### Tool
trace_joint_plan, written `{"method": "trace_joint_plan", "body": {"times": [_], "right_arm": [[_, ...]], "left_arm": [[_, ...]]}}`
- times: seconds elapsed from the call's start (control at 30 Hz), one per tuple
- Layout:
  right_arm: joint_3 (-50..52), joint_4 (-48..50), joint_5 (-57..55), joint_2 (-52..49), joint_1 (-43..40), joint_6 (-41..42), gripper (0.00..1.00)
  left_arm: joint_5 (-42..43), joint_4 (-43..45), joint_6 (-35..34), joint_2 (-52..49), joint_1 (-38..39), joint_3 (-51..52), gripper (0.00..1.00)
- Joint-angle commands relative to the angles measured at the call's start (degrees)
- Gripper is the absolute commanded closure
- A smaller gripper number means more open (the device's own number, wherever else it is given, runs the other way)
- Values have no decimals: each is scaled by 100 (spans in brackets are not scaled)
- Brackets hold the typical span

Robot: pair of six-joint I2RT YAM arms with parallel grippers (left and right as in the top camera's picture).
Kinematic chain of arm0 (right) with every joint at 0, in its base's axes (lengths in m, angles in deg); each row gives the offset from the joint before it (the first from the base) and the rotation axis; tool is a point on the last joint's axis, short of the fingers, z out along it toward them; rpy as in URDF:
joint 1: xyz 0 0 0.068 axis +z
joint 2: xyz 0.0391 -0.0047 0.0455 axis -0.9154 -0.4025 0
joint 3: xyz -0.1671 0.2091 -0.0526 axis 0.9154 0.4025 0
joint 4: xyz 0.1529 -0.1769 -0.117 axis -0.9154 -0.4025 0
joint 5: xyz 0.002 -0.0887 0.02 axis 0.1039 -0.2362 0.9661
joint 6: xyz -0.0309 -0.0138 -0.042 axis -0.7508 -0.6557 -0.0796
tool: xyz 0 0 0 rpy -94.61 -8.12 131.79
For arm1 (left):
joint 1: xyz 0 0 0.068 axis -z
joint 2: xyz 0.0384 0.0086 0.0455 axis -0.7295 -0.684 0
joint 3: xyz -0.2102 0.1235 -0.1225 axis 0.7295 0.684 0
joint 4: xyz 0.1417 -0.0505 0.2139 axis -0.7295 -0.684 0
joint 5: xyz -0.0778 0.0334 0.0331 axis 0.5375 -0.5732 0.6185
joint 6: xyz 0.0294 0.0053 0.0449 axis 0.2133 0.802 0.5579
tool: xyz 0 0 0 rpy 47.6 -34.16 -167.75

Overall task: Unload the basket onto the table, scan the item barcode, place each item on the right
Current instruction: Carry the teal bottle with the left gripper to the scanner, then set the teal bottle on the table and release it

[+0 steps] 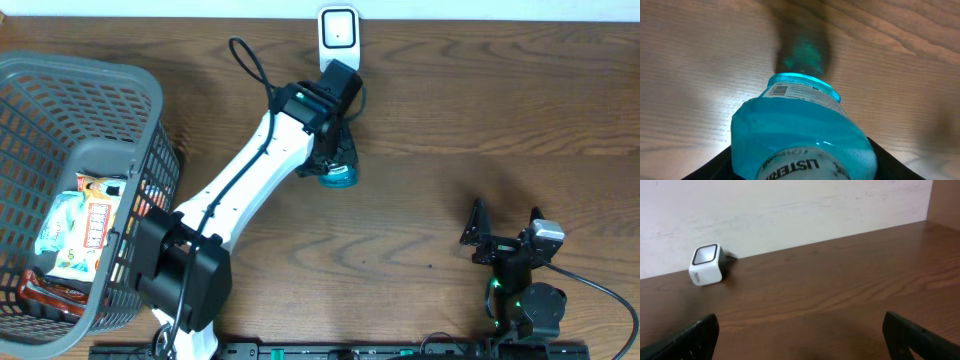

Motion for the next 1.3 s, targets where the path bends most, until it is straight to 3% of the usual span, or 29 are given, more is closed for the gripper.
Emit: {"method": "trace_joint_plan", "body": {"times": [0.0, 0.17, 0.6, 0.67, 0.8, 0.87, 1.07, 1.2, 1.27], "right_arm": [[13, -11, -28, 31, 33, -39, 1], [13, -11, -28, 31, 33, -39, 1], [13, -11, -28, 31, 33, -39, 1], [13, -11, -28, 31, 33, -39, 1], [13, -11, -28, 31, 33, -39, 1], [13, -11, -28, 31, 33, -39, 1], [13, -11, -28, 31, 33, -39, 1], [13, -11, -28, 31, 33, -39, 1], [13, -11, -31, 31, 33, -39, 1]], "left_arm": [[-240, 63, 74, -144, 181, -109, 54], [-844, 55, 79, -415, 424, -103, 51], [-879, 59, 131, -662, 514, -87, 50], [-876, 39, 140, -662, 514, -87, 43], [-876, 35, 142, -662, 514, -87, 12], [-876, 37, 142, -658, 511, -90, 4], [-879, -157, 376, -402, 509, -223, 2], [-970, -861, 673, 2, 446, -890, 2], [-1432, -1351, 678, 247, 387, -1412, 2]]}}
